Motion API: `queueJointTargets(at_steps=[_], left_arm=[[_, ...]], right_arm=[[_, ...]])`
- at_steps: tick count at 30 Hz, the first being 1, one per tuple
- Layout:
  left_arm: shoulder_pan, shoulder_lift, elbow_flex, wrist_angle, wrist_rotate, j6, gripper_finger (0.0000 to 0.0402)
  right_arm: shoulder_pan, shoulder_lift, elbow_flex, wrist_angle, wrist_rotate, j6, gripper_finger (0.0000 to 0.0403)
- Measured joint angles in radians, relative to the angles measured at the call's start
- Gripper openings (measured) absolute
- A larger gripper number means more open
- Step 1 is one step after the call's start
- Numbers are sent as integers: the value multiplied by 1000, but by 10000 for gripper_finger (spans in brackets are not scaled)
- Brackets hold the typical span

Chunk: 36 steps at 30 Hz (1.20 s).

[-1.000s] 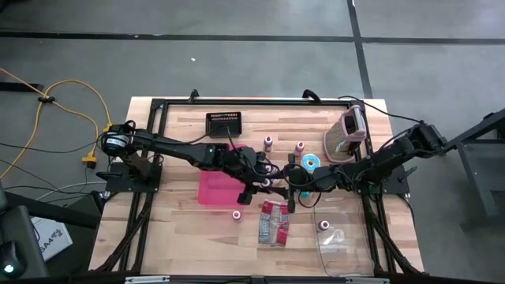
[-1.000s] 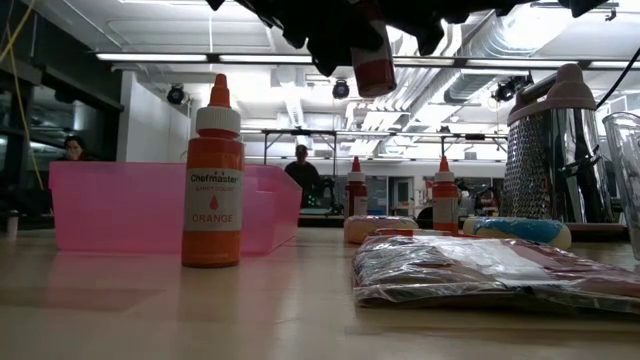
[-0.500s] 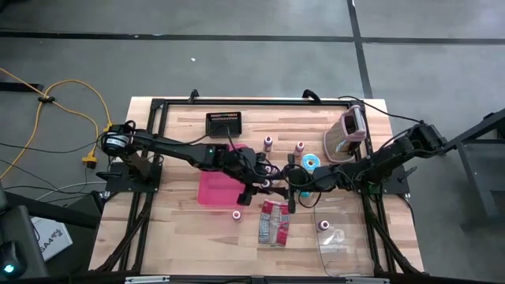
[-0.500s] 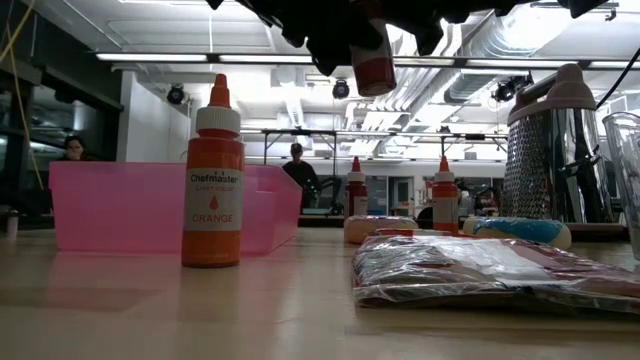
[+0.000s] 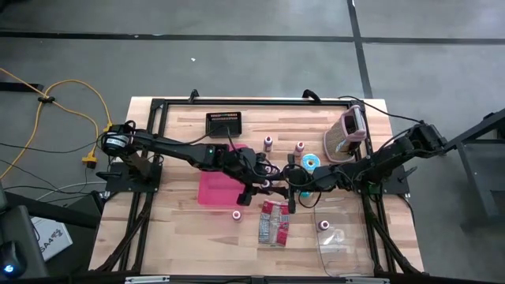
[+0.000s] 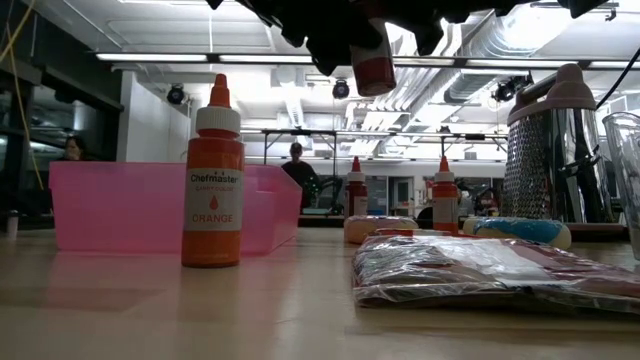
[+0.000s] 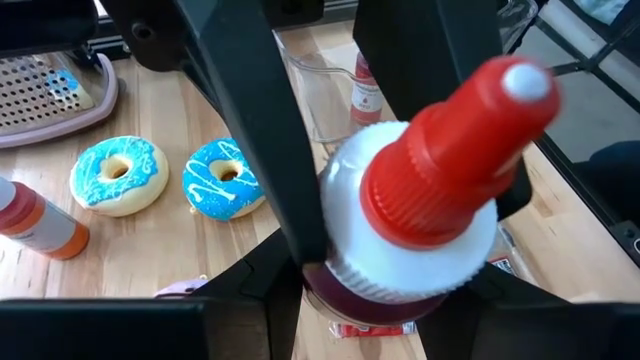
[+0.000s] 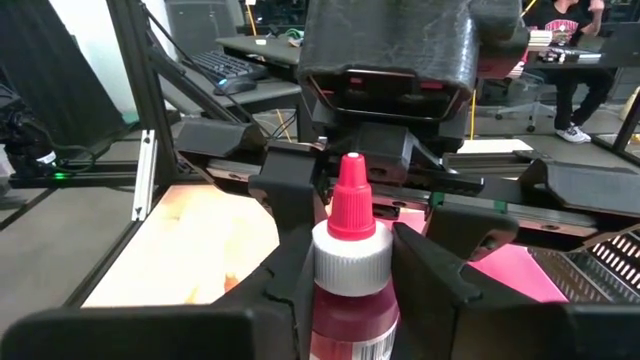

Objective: Pick & Place Food Item
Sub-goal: Put the bottom red food coloring bottle into the transparent bin

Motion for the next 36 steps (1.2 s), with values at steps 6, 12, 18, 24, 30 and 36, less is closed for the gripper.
queueJointTargets(at_steps=[6,12,18,24,30,36], left_arm=[[0,0,0,3,-3,4,187],[0,0,1,4,-3,3,218],[-5,0,2,3,1,0,221],[-19,0,2,0,-1,1,221],[-26,0,2,0,-1,0,221],[-26,0,2,0,-1,-9,221]], right_arm=[[1,0,0,-1,-2,0,95],[1,0,0,-7,-3,0,95],[33,-15,0,-32,24,0,94],[103,-77,0,-111,151,11,94],[221,-157,0,-209,336,75,94],[387,-208,0,-305,611,160,94]])
